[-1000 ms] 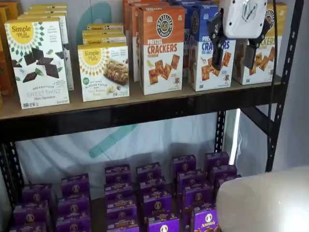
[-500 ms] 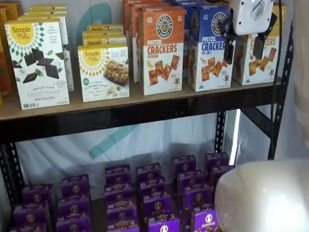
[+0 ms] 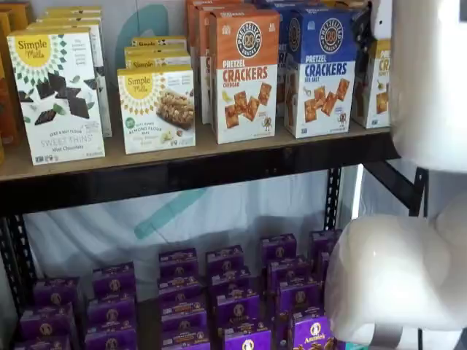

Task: Retrieve the yellow and white box located on the top shelf, the sixth one from the left

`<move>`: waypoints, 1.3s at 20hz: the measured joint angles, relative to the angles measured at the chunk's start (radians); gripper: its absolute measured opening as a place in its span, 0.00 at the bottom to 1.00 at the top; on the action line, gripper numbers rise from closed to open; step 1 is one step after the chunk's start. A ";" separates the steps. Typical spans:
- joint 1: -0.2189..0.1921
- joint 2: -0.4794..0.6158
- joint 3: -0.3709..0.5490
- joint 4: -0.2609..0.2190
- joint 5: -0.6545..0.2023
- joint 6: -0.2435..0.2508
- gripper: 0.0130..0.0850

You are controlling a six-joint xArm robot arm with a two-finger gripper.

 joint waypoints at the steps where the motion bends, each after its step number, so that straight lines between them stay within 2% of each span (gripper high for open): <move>1: -0.018 0.011 -0.009 0.008 -0.004 -0.017 1.00; 5: -0.083 0.046 -0.040 0.030 -0.031 -0.078 1.00; 12: -0.146 0.098 -0.094 0.045 -0.059 -0.137 1.00; 26: -0.208 0.171 -0.180 0.083 -0.070 -0.191 1.00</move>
